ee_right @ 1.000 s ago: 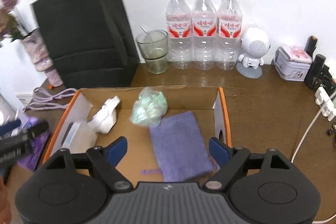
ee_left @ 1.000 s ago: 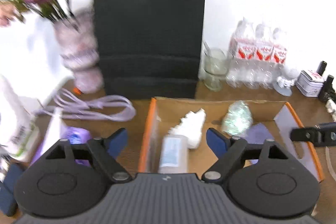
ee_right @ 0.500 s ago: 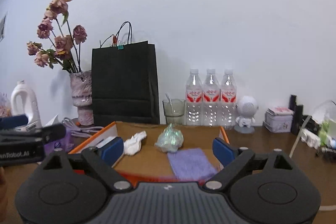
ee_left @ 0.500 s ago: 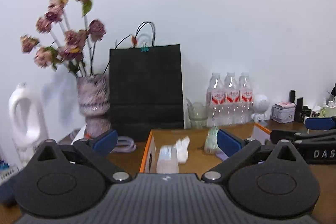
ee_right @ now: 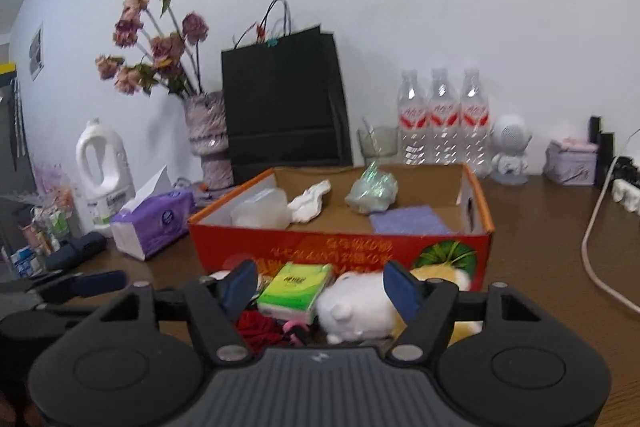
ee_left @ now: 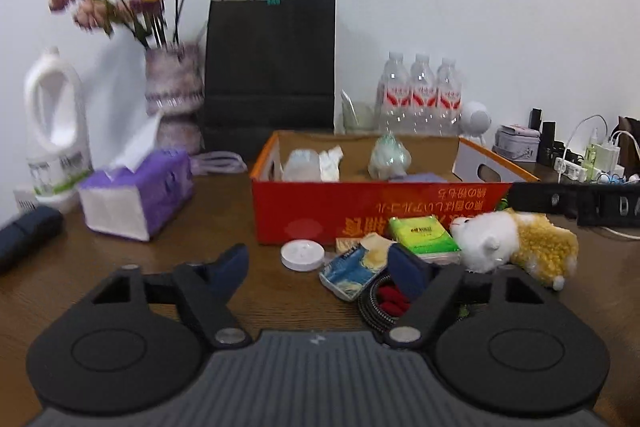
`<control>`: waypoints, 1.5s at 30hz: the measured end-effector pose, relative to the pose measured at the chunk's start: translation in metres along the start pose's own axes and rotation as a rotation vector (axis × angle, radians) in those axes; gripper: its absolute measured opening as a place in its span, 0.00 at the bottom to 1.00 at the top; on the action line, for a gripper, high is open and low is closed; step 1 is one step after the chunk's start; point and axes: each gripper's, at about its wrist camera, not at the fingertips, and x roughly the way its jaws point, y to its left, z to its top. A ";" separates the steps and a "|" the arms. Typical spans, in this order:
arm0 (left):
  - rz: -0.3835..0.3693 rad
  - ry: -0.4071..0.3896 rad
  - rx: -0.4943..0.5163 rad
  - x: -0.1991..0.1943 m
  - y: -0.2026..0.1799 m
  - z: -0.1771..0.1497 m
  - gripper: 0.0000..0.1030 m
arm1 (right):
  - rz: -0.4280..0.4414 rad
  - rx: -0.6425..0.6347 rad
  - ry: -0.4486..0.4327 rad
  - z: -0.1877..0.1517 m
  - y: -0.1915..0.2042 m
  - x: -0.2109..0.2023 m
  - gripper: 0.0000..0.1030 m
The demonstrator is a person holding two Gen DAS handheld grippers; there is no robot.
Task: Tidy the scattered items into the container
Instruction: 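Move both tools back to the items in front of the box, then grasp the small soap bar with the left tool while the right tool grasps the plush toy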
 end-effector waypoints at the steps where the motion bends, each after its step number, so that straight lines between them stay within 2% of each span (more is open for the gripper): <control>1: -0.010 0.012 0.006 0.005 0.001 0.001 0.65 | 0.002 -0.011 0.007 -0.001 0.001 0.004 0.67; 3: -0.041 0.037 0.033 0.017 -0.001 0.005 0.58 | 0.013 -0.032 0.030 -0.001 0.006 0.013 0.67; 6: -0.152 0.089 0.111 0.039 -0.005 0.015 0.57 | 0.028 -0.054 0.062 0.005 0.011 0.029 0.67; 8: -0.218 0.119 0.184 0.054 -0.008 0.021 0.57 | 0.014 -0.052 0.057 0.009 0.010 0.035 0.67; 11: -0.258 0.140 0.229 0.071 -0.009 0.022 0.55 | -0.039 -0.063 0.042 0.012 0.005 0.036 0.67; 14: -0.297 0.211 0.197 0.088 -0.004 0.017 0.39 | -0.082 -0.057 0.051 0.010 -0.004 0.036 0.67; 16: -0.324 0.222 0.151 0.091 0.004 0.014 0.36 | -0.089 -0.050 0.058 0.007 -0.012 0.034 0.67; 19: -0.363 0.235 0.087 0.094 0.017 0.015 0.28 | -0.117 -0.064 0.100 0.005 -0.021 0.036 0.67; 21: -0.371 0.244 0.047 0.096 0.024 0.016 0.16 | -0.142 -0.075 0.115 0.002 -0.026 0.035 0.67; 24: -0.365 0.244 0.035 0.097 0.026 0.018 0.07 | -0.150 -0.074 0.133 0.002 -0.033 0.030 0.68; 28: -0.352 0.222 -0.005 0.093 0.031 0.024 0.04 | -0.141 -0.076 0.149 -0.001 -0.039 0.019 0.76; 35: -0.327 0.126 -0.072 0.060 0.040 0.033 0.04 | -0.154 -0.060 0.179 -0.015 -0.046 0.013 0.76; 40: -0.325 0.067 -0.111 0.025 0.039 0.031 0.04 | -0.143 -0.075 0.174 -0.018 -0.042 0.018 0.63; 42: -0.325 0.059 -0.131 0.017 0.038 0.030 0.04 | -0.139 -0.060 0.168 -0.017 -0.045 0.020 0.44; 45: -0.317 0.059 -0.141 0.010 0.036 0.028 0.04 | -0.127 -0.021 0.147 -0.015 -0.050 0.019 0.40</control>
